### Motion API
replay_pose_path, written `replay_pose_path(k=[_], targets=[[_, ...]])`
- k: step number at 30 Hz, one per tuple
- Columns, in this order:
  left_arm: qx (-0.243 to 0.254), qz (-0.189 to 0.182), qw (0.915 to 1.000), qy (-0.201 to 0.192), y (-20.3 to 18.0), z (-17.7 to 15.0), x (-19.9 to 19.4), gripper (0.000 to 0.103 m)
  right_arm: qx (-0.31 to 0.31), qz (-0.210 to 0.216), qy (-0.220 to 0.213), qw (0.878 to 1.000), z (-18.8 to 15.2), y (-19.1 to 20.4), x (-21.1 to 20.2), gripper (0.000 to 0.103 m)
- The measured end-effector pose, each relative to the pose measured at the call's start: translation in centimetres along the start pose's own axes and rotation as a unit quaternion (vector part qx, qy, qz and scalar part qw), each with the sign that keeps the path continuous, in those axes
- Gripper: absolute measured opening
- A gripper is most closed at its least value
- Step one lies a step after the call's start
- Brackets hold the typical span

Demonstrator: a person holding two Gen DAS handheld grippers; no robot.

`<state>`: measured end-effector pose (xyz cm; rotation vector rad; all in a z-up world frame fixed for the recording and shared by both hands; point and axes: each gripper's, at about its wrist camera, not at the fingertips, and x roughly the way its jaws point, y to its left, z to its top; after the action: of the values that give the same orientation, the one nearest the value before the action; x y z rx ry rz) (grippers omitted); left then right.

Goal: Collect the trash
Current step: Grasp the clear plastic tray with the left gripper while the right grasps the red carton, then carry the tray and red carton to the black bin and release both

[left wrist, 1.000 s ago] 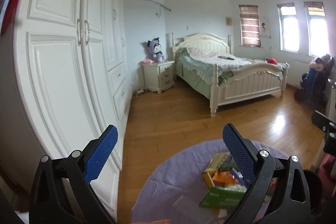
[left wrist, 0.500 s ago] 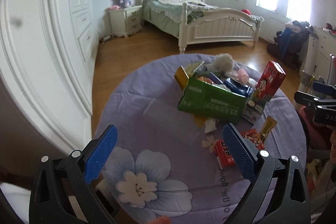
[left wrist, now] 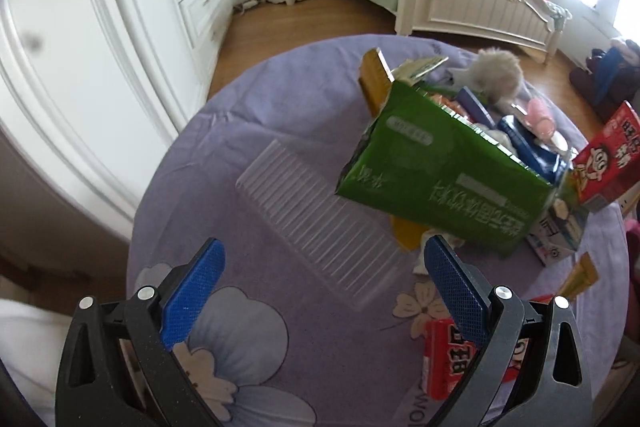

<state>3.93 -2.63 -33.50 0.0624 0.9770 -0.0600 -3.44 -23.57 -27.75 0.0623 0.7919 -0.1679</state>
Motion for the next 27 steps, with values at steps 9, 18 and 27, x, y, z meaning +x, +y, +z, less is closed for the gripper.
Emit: replay_pose_path(k=[9,18,27], targets=[[-0.024,-0.081,0.9965,0.005,2.8,-0.5,2.3,0.043,0.018,0.042,0.008,0.999,0.4,-0.8,1.9,0.098],[0.011,-0.065,0.9976,-0.021,2.2,-0.8,0.4,0.042,0.038,0.058,-0.012,0.998,1.3,-0.6,3.9,0.09],[0.036,-0.055,0.9954,-0.07,2.5,-1.4,-3.6,0.042,0.048,0.086,-0.025,0.995,0.8,-2.1,2.4,0.029]])
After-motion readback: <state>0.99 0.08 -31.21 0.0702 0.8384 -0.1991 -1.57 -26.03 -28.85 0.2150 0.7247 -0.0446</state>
